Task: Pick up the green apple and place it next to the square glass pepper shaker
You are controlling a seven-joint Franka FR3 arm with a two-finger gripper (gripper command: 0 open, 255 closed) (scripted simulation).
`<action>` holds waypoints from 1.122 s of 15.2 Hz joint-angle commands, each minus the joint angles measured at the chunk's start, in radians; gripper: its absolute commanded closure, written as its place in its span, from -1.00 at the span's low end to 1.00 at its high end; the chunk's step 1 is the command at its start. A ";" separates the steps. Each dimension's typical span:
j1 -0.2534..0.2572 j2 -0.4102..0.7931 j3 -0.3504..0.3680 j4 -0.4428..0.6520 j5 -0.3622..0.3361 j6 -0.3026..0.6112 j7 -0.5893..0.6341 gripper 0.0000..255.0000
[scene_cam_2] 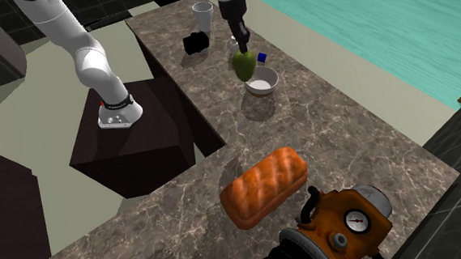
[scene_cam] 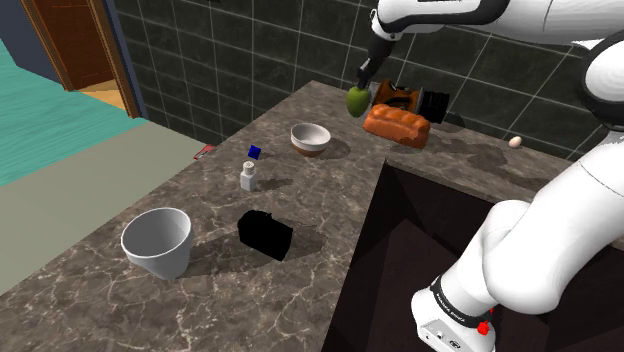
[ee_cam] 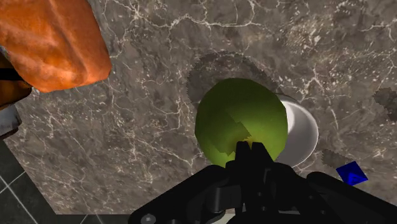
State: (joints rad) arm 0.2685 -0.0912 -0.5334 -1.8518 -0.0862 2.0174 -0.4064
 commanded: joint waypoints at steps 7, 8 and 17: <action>0.079 0.070 0.092 0.076 -0.004 -0.025 0.174 1.00; 0.089 0.083 0.101 0.090 -0.003 -0.030 0.194 1.00; 0.169 0.238 0.178 0.280 0.018 -0.089 0.351 1.00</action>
State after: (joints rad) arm 0.4290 0.1302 -0.3625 -1.5989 -0.0705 1.9410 -0.0723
